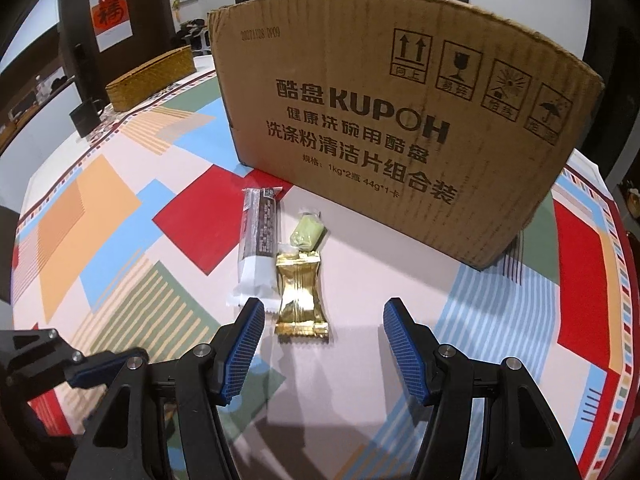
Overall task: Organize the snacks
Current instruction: 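Grasp the gold packet with the right tool while the left tool grasps the wrapped candy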
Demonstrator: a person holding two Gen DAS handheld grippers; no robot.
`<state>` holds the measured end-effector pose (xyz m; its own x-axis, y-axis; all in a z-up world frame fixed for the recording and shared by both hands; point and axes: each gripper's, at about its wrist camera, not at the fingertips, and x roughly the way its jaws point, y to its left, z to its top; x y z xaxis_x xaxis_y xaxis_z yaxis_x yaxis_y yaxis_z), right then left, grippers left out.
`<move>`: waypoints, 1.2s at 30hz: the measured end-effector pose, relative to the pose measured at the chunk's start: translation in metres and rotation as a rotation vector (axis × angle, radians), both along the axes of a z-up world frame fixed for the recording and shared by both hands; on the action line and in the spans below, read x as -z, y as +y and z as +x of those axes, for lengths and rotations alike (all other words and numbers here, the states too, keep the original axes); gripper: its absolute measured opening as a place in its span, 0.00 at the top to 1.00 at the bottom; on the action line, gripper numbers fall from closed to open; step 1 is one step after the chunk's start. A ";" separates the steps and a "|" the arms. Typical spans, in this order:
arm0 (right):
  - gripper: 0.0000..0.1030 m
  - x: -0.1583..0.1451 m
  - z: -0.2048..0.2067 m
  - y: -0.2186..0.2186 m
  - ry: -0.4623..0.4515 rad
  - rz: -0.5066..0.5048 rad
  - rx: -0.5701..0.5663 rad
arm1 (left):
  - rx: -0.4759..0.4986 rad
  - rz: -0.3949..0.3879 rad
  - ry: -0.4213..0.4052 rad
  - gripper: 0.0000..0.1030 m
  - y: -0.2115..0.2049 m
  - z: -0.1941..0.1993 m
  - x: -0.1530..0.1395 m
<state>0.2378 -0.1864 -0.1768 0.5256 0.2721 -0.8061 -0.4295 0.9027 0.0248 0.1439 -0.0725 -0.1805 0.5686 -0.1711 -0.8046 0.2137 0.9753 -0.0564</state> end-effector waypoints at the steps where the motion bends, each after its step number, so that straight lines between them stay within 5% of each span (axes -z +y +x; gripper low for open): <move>1: 0.39 0.001 0.002 0.002 0.002 0.000 0.002 | -0.008 -0.001 -0.001 0.79 0.003 0.002 0.000; 10: 0.54 0.008 0.012 0.011 0.021 -0.004 0.011 | -0.048 -0.007 -0.010 0.79 0.023 0.013 -0.001; 14: 0.73 0.012 0.015 0.014 0.028 -0.022 0.011 | -0.060 -0.012 -0.015 0.79 0.028 0.017 -0.003; 18: 0.78 0.014 0.013 0.015 0.029 -0.035 0.012 | -0.075 -0.015 -0.018 0.79 0.034 0.021 -0.006; 36: 0.81 -0.034 -0.016 -0.006 -0.015 0.056 0.172 | -0.077 -0.043 -0.098 0.79 0.043 0.028 -0.045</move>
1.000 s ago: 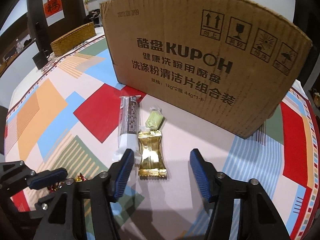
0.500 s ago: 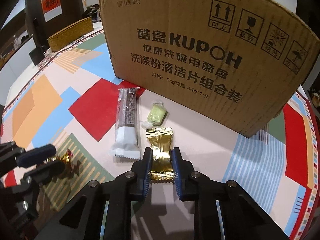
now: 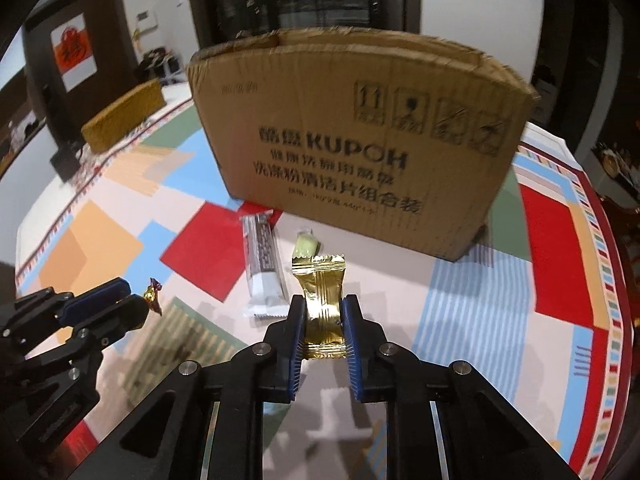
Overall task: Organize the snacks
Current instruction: 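Grasp the gold packet with the right tool while the left tool grasps the wrapped candy, then lift both held snacks and carry them over the cardboard box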
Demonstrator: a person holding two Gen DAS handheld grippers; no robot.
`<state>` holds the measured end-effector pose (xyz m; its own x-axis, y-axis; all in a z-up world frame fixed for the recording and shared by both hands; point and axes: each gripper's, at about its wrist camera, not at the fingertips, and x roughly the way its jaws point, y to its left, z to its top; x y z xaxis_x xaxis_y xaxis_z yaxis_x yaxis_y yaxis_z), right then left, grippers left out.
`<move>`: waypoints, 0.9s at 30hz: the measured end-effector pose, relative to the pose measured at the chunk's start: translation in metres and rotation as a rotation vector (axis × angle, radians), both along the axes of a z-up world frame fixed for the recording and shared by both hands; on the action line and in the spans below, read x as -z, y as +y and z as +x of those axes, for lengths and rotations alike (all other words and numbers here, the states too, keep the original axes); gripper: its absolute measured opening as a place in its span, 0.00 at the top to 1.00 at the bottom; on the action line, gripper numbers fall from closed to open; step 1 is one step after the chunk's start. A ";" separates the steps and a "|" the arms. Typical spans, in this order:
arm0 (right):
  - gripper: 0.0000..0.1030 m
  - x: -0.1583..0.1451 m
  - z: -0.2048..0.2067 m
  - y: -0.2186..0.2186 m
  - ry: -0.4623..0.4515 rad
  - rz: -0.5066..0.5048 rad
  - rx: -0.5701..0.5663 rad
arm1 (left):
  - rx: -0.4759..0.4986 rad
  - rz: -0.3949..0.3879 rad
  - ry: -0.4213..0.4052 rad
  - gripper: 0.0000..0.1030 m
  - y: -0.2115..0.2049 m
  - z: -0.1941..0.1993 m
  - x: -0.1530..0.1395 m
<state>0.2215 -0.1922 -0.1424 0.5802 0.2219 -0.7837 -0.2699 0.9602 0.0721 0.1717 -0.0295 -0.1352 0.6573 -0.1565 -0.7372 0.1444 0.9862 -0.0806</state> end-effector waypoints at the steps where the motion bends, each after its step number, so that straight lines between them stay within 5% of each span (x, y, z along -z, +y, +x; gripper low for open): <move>1: 0.81 -0.004 -0.001 -0.001 -0.004 0.007 0.011 | 0.000 0.001 -0.005 0.79 0.001 0.001 -0.002; 27: 0.81 -0.092 -0.015 -0.011 -0.159 0.037 0.174 | 0.071 -0.002 -0.107 0.79 -0.004 0.036 -0.078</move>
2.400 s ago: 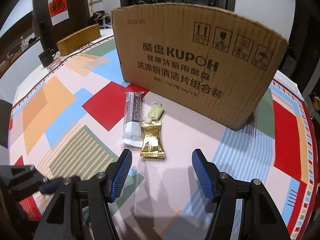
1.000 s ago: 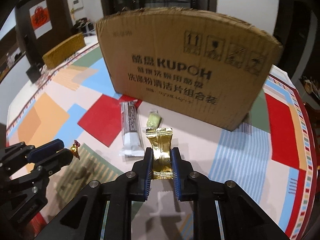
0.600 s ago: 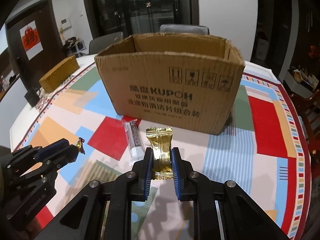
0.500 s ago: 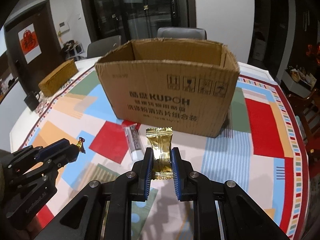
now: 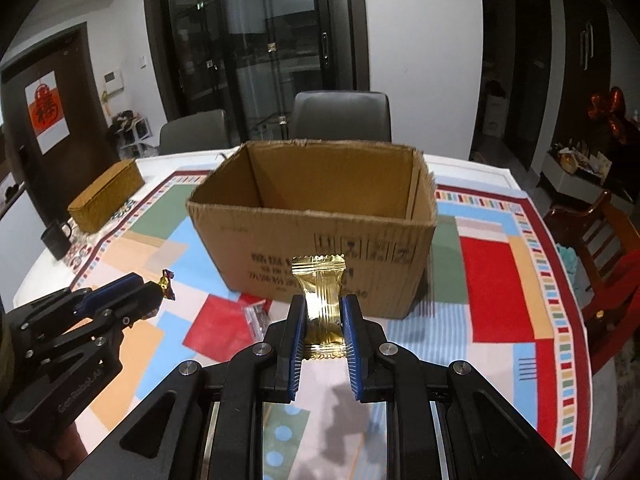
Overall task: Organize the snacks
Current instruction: 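Lift both held snacks and carry them over the cardboard box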
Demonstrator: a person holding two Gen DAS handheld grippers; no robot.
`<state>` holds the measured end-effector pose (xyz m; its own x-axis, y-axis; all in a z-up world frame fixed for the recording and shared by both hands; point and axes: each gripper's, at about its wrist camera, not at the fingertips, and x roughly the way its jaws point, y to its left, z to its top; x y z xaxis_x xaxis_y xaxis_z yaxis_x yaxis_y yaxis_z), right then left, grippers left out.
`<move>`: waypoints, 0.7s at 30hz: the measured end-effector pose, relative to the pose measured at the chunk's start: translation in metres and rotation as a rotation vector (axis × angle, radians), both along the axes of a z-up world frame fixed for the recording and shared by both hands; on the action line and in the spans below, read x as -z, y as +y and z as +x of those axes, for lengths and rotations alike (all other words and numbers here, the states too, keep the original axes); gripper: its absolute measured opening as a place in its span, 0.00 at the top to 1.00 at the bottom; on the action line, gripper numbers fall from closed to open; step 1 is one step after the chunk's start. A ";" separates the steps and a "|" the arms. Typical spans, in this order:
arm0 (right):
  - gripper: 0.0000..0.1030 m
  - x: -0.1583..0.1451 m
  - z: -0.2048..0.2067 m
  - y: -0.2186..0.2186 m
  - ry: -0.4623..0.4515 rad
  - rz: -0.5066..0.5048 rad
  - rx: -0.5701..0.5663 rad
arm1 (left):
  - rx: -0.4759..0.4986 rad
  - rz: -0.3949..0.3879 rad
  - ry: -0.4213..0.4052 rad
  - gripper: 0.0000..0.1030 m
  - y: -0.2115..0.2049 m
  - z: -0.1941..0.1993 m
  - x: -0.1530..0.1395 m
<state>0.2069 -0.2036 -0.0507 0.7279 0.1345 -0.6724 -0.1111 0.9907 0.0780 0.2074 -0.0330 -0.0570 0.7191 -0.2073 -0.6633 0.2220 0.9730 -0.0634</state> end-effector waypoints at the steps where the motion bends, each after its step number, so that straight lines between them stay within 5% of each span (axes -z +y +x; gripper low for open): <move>1: 0.81 -0.002 0.000 0.000 -0.005 -0.001 0.003 | 0.002 0.000 -0.002 0.79 0.000 0.000 -0.001; 21: 0.81 -0.041 0.001 -0.008 -0.082 0.008 0.064 | 0.039 -0.007 -0.062 0.79 -0.008 0.025 -0.033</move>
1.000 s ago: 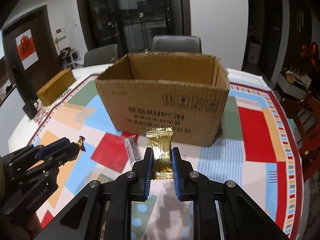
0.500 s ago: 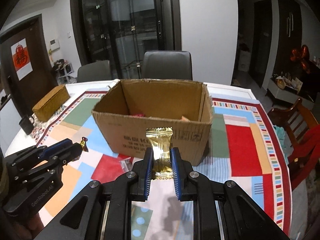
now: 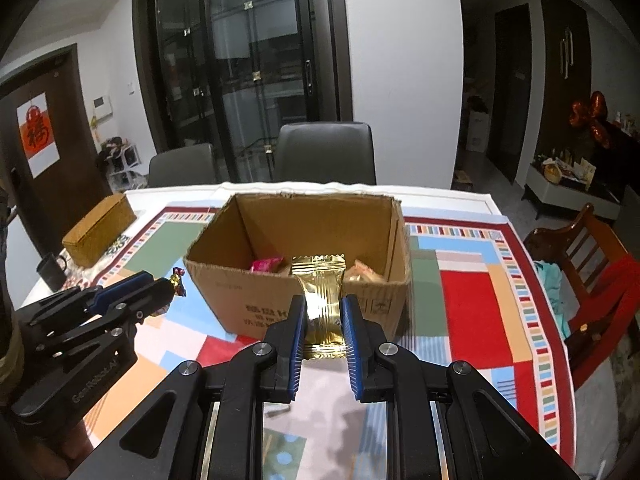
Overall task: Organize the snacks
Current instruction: 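Lift both held snacks and carry them over the cardboard box, then open both tools to drop the gold packet and wrapped candy into the box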
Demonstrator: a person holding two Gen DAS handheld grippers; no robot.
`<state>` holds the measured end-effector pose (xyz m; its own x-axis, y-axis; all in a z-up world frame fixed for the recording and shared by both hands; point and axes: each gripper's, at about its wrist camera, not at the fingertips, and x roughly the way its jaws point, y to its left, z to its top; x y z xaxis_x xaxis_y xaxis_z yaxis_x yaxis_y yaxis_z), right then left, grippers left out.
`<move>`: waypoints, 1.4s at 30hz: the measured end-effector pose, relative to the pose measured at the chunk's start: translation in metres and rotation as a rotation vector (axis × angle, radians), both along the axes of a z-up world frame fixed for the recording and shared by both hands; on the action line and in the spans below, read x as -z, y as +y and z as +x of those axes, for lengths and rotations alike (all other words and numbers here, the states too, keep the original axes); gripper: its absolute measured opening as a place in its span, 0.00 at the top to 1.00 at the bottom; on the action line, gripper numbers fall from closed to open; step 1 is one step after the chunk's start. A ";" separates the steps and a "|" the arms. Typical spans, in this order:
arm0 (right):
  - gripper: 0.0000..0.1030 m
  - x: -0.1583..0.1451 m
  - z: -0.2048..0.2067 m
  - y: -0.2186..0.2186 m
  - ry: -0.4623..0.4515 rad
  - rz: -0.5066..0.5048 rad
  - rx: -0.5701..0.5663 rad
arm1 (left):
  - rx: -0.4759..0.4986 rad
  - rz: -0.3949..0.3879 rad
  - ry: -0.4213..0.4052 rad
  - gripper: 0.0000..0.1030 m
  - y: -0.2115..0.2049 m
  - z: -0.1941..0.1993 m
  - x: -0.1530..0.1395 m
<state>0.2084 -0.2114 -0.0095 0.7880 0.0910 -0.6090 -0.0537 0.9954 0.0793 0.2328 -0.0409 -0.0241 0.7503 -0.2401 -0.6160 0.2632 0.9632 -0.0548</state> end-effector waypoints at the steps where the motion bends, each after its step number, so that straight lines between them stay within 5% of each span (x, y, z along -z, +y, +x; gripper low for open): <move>1: 0.81 -0.002 0.000 0.000 -0.005 0.001 0.002 | 0.002 -0.002 -0.002 0.79 0.000 0.002 -0.002; 42: 0.81 -0.009 0.091 -0.005 -0.018 -0.026 0.030 | 0.055 0.004 -0.039 0.79 -0.021 0.096 -0.015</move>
<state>0.2995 -0.2166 -0.0008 0.8010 0.0516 -0.5965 -0.0248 0.9983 0.0531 0.3288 -0.0620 -0.0091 0.7597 -0.2792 -0.5873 0.3172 0.9475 -0.0401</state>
